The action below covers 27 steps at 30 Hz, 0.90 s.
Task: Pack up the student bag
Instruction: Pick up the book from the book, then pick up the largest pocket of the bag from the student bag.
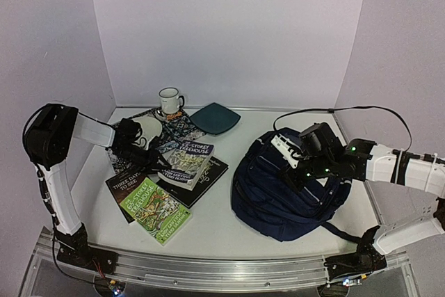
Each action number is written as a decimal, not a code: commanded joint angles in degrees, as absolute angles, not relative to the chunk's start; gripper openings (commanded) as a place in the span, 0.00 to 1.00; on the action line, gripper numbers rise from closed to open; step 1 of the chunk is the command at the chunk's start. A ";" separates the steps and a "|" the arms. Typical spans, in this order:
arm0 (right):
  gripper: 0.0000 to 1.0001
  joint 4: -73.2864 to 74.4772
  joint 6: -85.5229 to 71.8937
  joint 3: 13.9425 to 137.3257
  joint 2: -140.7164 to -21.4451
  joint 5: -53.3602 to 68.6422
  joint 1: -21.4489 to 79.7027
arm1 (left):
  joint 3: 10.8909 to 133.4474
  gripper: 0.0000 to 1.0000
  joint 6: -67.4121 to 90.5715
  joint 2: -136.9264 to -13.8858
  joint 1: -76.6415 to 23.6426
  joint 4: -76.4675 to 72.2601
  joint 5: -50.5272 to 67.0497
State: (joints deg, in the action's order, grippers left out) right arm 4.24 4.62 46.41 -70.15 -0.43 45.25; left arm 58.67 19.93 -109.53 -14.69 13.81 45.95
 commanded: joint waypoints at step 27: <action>0.00 2.34 -1.75 53.37 -70.40 -4.09 44.65 | 53.01 0.00 35.62 -77.79 -16.37 7.90 47.37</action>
State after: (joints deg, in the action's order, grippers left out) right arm 4.97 1.60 48.07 -70.34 -1.29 45.19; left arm 53.36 32.86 -82.93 -15.41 14.06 43.56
